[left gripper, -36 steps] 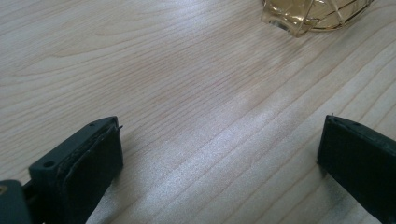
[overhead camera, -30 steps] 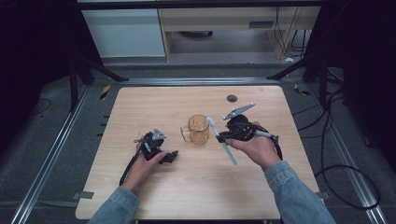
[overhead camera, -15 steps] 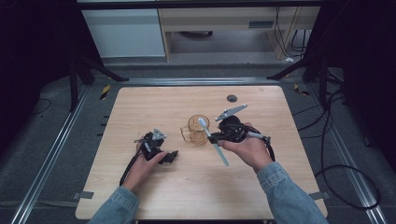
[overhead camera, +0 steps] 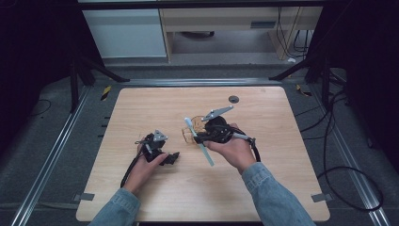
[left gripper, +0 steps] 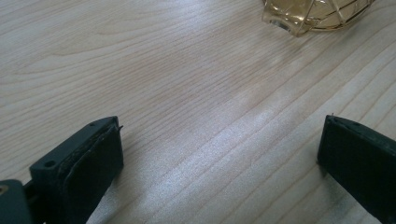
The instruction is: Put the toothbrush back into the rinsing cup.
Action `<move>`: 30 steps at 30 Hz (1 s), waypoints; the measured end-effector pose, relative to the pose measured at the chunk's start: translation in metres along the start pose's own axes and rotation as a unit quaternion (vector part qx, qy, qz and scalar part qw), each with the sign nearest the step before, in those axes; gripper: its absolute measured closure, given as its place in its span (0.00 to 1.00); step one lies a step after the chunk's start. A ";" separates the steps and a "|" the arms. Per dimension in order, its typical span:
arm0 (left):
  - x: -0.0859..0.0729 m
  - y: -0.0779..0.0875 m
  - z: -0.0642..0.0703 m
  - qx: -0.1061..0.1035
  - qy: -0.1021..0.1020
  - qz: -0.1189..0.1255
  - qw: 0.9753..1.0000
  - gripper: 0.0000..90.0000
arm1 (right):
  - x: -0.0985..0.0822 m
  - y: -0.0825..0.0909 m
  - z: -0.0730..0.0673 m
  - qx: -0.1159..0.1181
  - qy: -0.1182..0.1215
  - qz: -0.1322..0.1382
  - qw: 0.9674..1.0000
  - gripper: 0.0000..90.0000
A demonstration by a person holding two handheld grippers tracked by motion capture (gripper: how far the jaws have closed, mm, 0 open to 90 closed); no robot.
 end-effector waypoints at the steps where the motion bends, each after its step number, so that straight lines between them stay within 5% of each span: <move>1: 0.000 0.000 0.000 0.000 0.000 0.000 1.000 0.00 | 0.000 0.000 0.000 0.000 0.000 0.000 1.000 0.88; 19: -0.002 0.003 -0.003 0.001 0.000 0.000 1.000 0.00 | 0.027 -0.030 -0.008 0.005 -0.008 0.023 1.000 0.88; 30: -0.003 0.006 -0.010 0.005 0.006 0.002 1.000 0.00 | 0.039 -0.043 -0.006 -0.021 -0.021 0.066 0.997 0.88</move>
Point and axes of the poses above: each handheld gripper's, and its own axes: y roughly backward along the jaws, x roughly out of its top, z roughly to its right, the point moved 5 cm from there along -y, roughly forward along the jaws, and after that the axes turned 15 degrees about y, right-handed, at the moved point
